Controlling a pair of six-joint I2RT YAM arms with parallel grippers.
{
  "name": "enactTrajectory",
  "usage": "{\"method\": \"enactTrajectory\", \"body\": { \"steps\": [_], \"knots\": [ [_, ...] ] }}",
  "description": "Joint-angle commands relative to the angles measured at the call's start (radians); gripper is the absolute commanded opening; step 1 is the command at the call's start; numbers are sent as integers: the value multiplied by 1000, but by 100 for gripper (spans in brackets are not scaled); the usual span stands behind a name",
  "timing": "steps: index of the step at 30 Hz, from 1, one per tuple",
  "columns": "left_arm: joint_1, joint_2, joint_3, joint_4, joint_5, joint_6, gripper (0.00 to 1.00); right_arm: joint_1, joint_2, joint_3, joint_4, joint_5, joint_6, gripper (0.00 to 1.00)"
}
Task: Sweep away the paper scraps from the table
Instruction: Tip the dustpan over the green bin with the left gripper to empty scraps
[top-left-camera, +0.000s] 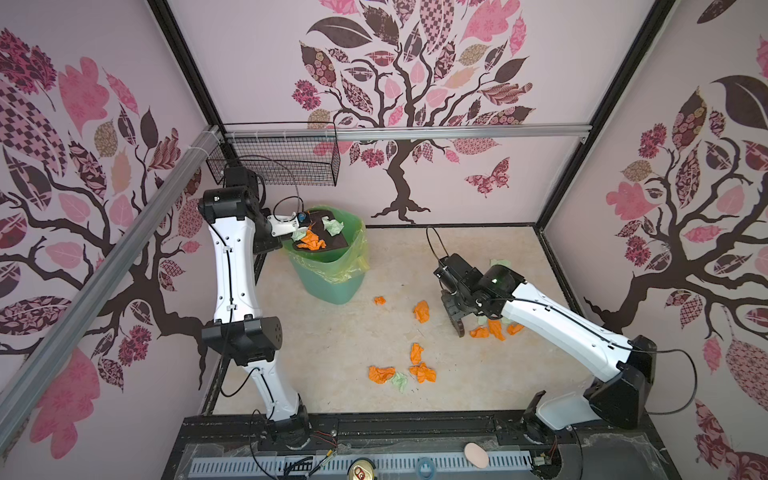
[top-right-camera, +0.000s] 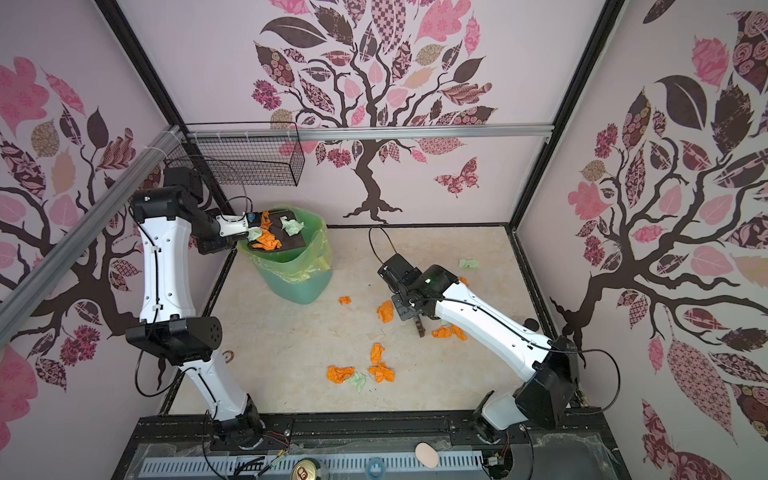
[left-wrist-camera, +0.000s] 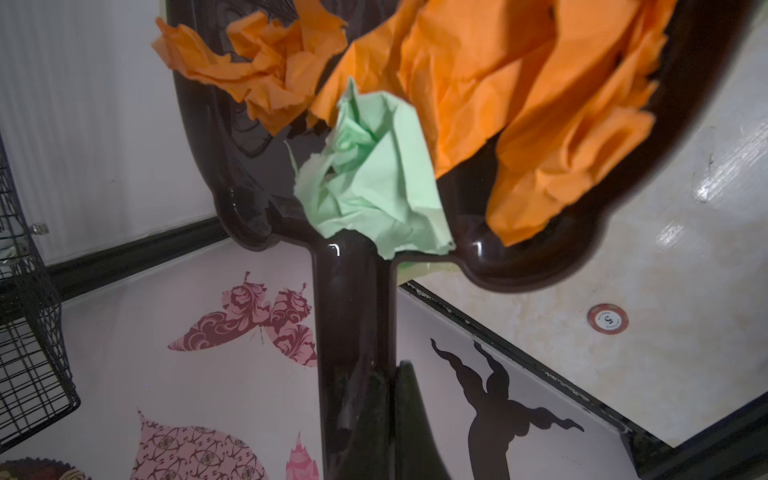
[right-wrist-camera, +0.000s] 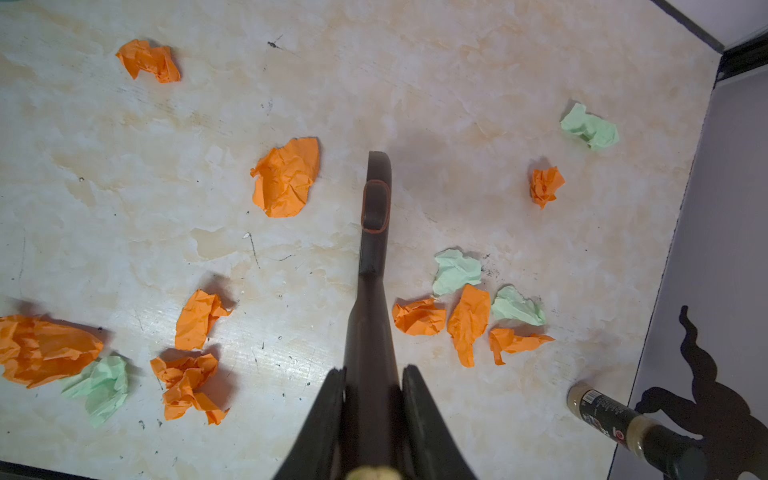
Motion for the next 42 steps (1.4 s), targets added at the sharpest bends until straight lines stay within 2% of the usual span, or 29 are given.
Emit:
{"method": "enactTrajectory", "body": {
  "steps": [1, 8, 17, 24, 27, 31, 34, 42],
  "knots": [
    [0, -11, 9, 47, -51, 48, 0, -5, -5, 5, -2, -11, -4, 0],
    [-27, -13, 12, 139, -164, 127, 0, -6, 16, -5, 16, -30, -2, 0],
    [-128, -8, -17, 302, -352, 308, 0, -6, 6, -14, 13, -29, -3, 0],
    [-166, 4, -27, 388, -444, 416, 0, -5, -17, -48, 25, -29, 1, 0],
    [-166, 6, -11, 383, -440, 419, 0, -5, -16, -45, 31, -29, -3, 0],
    [-166, 34, 103, 248, -388, 345, 0, -5, -6, -22, 29, -20, -11, 0],
    [-163, 24, 151, 160, -316, 276, 0, -8, -3, 7, 22, -12, -14, 0],
    [-118, -120, 111, 75, -73, 105, 0, -14, 17, 55, -1, -9, -11, 0]
  ]
}}
